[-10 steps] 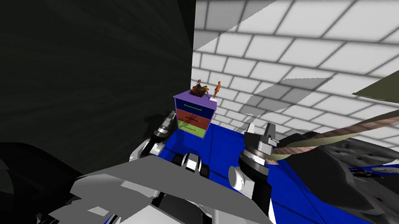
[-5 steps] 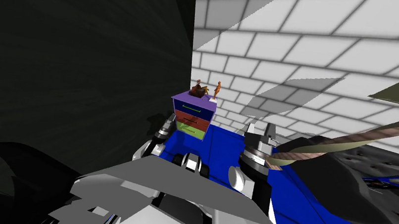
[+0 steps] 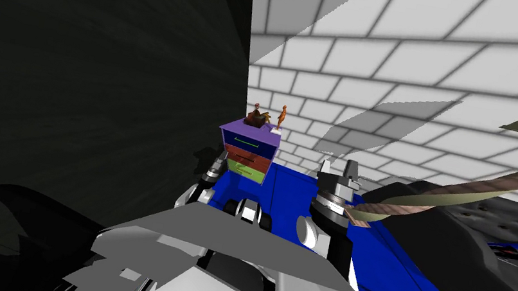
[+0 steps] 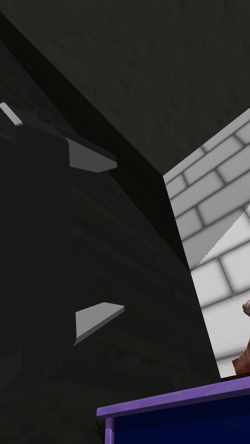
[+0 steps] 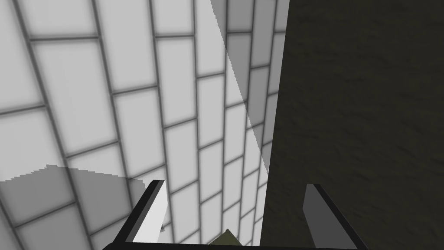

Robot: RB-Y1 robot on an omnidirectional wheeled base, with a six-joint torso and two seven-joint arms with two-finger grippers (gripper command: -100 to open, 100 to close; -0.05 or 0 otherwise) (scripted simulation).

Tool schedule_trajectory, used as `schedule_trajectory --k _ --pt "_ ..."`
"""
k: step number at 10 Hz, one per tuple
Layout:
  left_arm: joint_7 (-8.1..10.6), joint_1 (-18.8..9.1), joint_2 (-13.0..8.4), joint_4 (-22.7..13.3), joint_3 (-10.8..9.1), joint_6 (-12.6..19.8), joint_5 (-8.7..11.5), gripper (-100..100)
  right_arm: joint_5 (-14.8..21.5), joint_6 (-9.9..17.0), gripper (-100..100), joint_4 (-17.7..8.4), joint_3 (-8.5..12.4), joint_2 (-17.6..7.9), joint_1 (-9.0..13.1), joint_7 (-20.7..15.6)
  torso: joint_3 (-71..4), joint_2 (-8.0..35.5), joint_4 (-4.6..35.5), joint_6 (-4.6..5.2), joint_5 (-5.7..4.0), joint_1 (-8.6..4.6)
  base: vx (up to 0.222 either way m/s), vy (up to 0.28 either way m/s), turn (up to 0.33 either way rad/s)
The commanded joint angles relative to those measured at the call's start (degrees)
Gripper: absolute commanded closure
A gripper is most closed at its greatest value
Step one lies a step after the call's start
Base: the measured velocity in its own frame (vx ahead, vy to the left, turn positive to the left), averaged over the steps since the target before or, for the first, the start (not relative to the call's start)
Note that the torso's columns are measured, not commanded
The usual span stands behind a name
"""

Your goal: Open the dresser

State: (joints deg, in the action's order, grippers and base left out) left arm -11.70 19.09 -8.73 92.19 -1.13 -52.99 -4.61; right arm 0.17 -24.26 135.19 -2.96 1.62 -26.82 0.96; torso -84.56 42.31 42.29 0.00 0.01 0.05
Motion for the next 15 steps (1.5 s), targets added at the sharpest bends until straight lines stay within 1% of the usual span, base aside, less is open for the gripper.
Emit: schedule_trajectory --k 1,2,3,4,5,6,7,8,9,10,11,12,13,14,15 --pt "-0.17 -0.8 0.0 -3.7 -0.21 -2.7 0.0 -100 0.0 0.0 0 0.0 0.0 0.0 0.0 0.0 0.0 -0.1 0.0 -0.01 0.01 0.02 0.089 -0.022 0.018" --pt "-0.27 -1.5 0.1 -5.8 -0.36 -4.9 0.0 -100 0.0 0.0 0 0.0 0.0 0.0 0.0 0.0 0.0 0.0 0.0 0.00 -0.01 -0.04 0.108 -0.036 0.039" --pt "-0.27 -1.5 0.1 -6.6 -0.36 -4.9 0.0 -100 0.0 0.0 0 0.0 0.0 0.0 0.0 0.0 0.0 -0.1 0.0 0.00 -0.03 -0.10 0.094 -0.025 0.018" --pt "-0.34 -2.2 0.2 -8.7 -0.50 -7.0 0.0 -100 0.0 0.0 0 0.0 0.0 0.0 0.0 0.0 0.0 0.0 0.0 0.00 -0.02 -0.06 0.107 -0.016 0.028" --pt "-0.34 -2.2 0.2 -9.5 -0.50 -7.0 0.0 -100 0.0 0.0 0 0.0 0.0 0.0 0.0 0.0 0.0 -0.1 0.0 0.00 0.00 -0.03 0.095 -0.014 0.015" --pt "-0.37 -2.8 0.4 -11.3 -0.65 -9.1 -0.1 -100 0.0 0.0 0 0.0 0.0 0.0 0.0 0.0 0.0 0.0 0.0 0.00 0.00 -0.03 0.098 -0.012 0.027" --pt "-0.37 -2.8 0.4 -12.5 -0.65 -9.1 -0.1 -100 0.0 0.0 0 0.0 0.0 0.0 0.0 0.0 0.0 0.0 0.0 0.00 -0.01 -0.03 0.090 -0.012 0.018" --pt "-0.35 -3.5 0.6 -14.4 -0.80 -11.2 -0.1 -100 0.0 0.0 0 0.0 0.0 0.0 0.0 0.0 0.0 0.0 0.0 0.00 -0.01 -0.05 0.128 -0.014 0.029" --pt "-0.35 -3.5 0.6 -15.4 -0.80 -11.2 -0.1 -100 0.0 0.0 0 0.0 0.0 0.0 0.0 0.0 -0.1 -0.1 0.0 0.00 -0.02 -0.06 0.110 -0.019 0.013" --pt "-0.30 -4.1 0.7 -17.5 -0.95 -13.2 -0.2 -100 0.0 0.0 0 0.0 0.0 0.0 0.0 0.0 0.0 0.0 0.0 0.00 -0.02 -0.08 0.112 -0.019 0.026" --pt "-0.30 -4.1 0.7 -18.3 -0.95 -13.2 -0.2 -100 0.0 0.0 0 0.0 0.0 0.0 0.0 0.0 0.0 0.0 0.0 0.00 -0.02 -0.07 0.095 -0.008 0.015" --pt "-0.23 -4.7 0.9 -20.2 -1.10 -15.2 -0.3 -100 0.0 0.0 0 0.0 0.0 0.0 0.0 0.0 0.0 0.0 0.0 0.00 -0.01 -0.03 0.110 0.011 0.022" --pt "-0.23 -4.7 0.9 -21.2 -1.10 -15.2 -0.3 -100 0.0 0.0 0 0.0 0.0 0.0 0.0 0.0 0.0 0.0 0.0 0.00 0.01 0.03 0.101 0.016 0.010" --pt "-0.13 -5.3 1.1 -22.8 -1.25 -17.2 -0.5 -100 0.0 0.0 0 0.0 0.0 0.0 0.0 0.0 0.0 0.0 0.0 0.00 0.01 0.01 0.119 0.012 0.020" --pt "-0.13 -5.3 1.1 -24.0 -1.25 -17.2 -0.5 -100 0.0 0.0 0 0.0 0.0 0.0 0.0 0.0 0.0 -0.1 0.0 0.00 -0.01 -0.04 0.098 0.002 0.013"
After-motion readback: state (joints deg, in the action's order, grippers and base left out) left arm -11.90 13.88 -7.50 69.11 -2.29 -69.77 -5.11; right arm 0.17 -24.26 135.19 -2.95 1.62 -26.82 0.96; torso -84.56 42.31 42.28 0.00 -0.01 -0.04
